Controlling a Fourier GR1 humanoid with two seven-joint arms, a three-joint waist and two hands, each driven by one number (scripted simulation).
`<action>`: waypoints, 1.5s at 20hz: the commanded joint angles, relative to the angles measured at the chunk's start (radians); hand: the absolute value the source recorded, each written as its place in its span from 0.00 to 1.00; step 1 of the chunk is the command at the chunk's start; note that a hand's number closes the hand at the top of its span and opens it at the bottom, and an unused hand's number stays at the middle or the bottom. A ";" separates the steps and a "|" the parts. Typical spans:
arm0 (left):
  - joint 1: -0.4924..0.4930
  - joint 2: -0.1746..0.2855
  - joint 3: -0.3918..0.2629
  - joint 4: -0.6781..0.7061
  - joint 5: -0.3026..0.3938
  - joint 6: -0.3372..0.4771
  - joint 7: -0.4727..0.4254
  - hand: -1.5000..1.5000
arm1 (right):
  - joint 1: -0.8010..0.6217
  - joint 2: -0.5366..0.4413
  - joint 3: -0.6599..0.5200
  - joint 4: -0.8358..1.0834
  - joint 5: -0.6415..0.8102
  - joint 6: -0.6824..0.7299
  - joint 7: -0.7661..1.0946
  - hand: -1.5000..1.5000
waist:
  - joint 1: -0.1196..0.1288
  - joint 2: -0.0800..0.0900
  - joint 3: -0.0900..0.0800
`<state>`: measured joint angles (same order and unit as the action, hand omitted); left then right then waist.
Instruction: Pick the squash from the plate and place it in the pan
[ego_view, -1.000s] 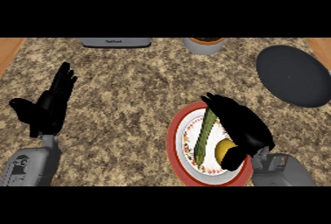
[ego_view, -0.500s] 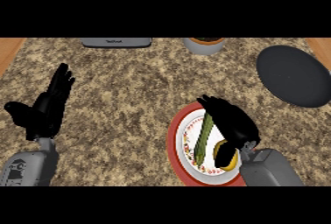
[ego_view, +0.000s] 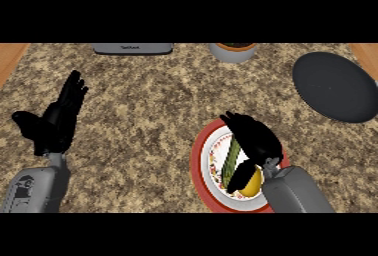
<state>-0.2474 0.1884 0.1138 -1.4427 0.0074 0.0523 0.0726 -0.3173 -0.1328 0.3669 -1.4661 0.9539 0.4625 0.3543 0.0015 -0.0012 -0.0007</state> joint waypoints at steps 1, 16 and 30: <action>0.020 0.019 0.007 -0.091 0.010 -0.014 0.081 0.50 | 0.035 0.022 0.004 0.007 0.032 0.010 0.004 0.00 | 0.001 0.000 0.001; 0.009 -0.029 0.002 0.022 -0.024 -0.003 -0.029 0.50 | 0.009 -0.004 -0.014 0.116 0.117 -0.093 -0.253 1.00 | -0.001 0.001 0.001; 0.026 0.008 0.038 -0.016 -0.003 -0.025 -0.001 0.50 | 0.302 -0.075 -0.062 -0.624 0.092 -0.090 -0.144 1.00 | -0.020 -0.004 0.000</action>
<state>-0.2199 0.1702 0.1265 -1.4717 -0.0168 0.0532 0.0778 -0.0495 -0.2096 0.3367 -1.9335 1.0450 0.4113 0.1878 -0.0164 -0.0058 -0.0005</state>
